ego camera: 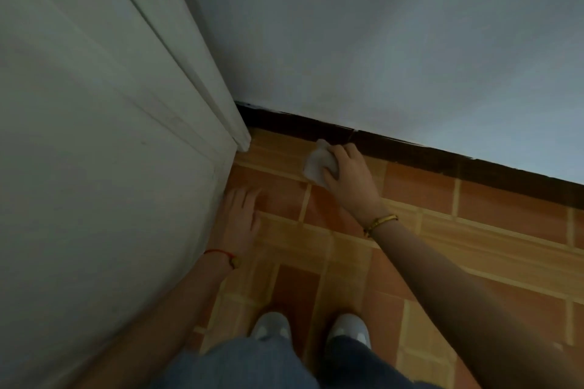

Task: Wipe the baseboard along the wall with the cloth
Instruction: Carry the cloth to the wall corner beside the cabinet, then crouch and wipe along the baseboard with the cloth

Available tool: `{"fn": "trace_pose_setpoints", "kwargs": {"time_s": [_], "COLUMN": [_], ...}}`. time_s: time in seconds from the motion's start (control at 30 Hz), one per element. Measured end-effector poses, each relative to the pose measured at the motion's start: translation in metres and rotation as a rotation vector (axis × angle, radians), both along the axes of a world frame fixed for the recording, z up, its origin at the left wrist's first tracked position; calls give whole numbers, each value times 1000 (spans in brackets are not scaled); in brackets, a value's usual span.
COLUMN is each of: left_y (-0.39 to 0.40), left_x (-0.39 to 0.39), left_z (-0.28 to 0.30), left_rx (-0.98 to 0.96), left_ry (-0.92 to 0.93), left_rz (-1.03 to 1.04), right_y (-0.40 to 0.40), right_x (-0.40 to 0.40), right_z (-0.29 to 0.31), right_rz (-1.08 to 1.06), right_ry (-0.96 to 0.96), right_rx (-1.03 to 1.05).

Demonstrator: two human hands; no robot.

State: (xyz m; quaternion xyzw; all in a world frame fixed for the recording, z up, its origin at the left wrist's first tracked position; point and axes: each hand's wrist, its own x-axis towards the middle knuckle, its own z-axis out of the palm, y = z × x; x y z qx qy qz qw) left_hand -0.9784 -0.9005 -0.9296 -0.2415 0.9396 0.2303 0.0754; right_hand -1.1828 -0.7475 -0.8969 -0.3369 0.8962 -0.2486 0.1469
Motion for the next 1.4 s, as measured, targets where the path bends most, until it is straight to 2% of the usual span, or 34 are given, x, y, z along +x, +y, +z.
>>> {"fn": "trace_pose_setpoints", "kwargs": {"time_s": [0.23,0.4,0.6,0.73,0.93,1.07,1.13,1.23,1.33,1.4], "left_y": [12,15,16,14,14,15,15,14,14,14], "left_x": [3,9,11,12,13,12,13,13,13,13], "left_z": [-71,-94,-101,-104,-106,-106,-107,-109,-110,-109], "left_rx": [-21,-74,-108,-129,-141,-145,-155,-172,-181,-175], "left_ry": [39,141,194,219,242,240,241,243,250,253], "left_rz": [91,111,126,117,128,133,132,127,124,125], "right_y": [-15,-15,-69,-99,-48,-61,-87,-127,-132,-112], "right_x": [8,11,14,12,2,16,22,26,23,18], "right_z": [-80,-108,-116,-118,-117,-120,-122,-132,-131,-119], "right_rz": [162,186,240,298,165,22,105,357,324,262], "right_ry": [178,295,274,306,383,358,384,427,412,454], "right_rx": [11,-28,-135,-100,-83,-113,-133,-8,43,-48]}}
